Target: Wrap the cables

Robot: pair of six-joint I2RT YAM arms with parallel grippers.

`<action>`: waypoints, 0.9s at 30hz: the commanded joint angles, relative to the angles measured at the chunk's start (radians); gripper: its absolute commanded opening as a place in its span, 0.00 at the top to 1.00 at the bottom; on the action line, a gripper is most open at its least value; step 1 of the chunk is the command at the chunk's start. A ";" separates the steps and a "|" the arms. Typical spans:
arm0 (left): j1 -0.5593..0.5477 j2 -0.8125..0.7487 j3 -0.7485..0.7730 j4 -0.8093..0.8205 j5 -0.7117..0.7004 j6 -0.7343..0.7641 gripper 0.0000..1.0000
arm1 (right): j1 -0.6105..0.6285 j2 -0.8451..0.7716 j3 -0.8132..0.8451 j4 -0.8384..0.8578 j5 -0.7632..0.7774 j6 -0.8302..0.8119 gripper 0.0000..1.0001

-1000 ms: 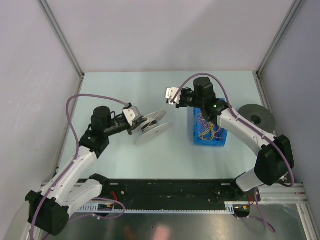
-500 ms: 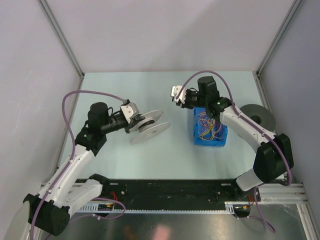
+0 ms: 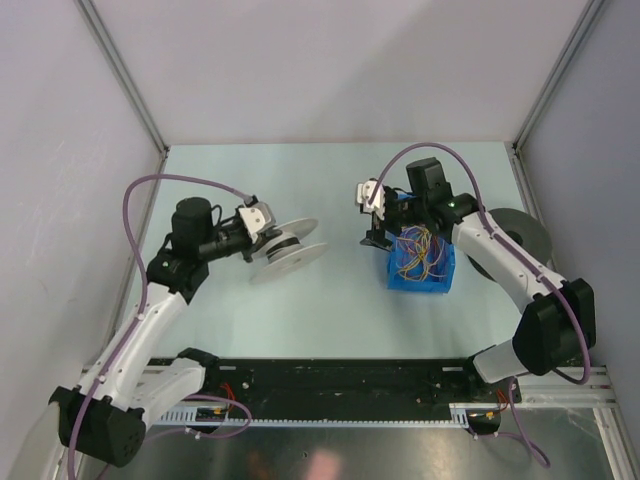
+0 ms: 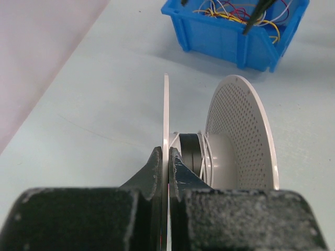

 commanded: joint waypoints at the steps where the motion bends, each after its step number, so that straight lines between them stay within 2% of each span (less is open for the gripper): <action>1: 0.039 0.015 0.115 0.066 0.089 0.021 1.00 | -0.029 -0.036 0.043 -0.136 -0.106 -0.012 0.11; 6: 0.075 0.050 0.201 0.063 0.160 -0.039 1.00 | -0.040 -0.026 0.043 -0.169 -0.150 0.026 0.13; 11: 0.105 0.083 0.312 0.064 0.258 -0.190 1.00 | -0.086 -0.026 0.025 0.006 -0.195 0.196 0.15; 17: 0.162 0.187 0.495 0.065 0.360 -0.574 1.00 | -0.121 -0.102 -0.090 0.315 -0.160 0.333 0.15; 20: 0.187 0.251 0.590 0.064 0.386 -0.775 1.00 | -0.126 -0.140 -0.136 0.402 -0.148 0.373 0.15; 27: 0.203 0.320 0.724 0.065 0.319 -1.097 1.00 | -0.121 -0.222 -0.271 0.688 -0.091 0.509 0.17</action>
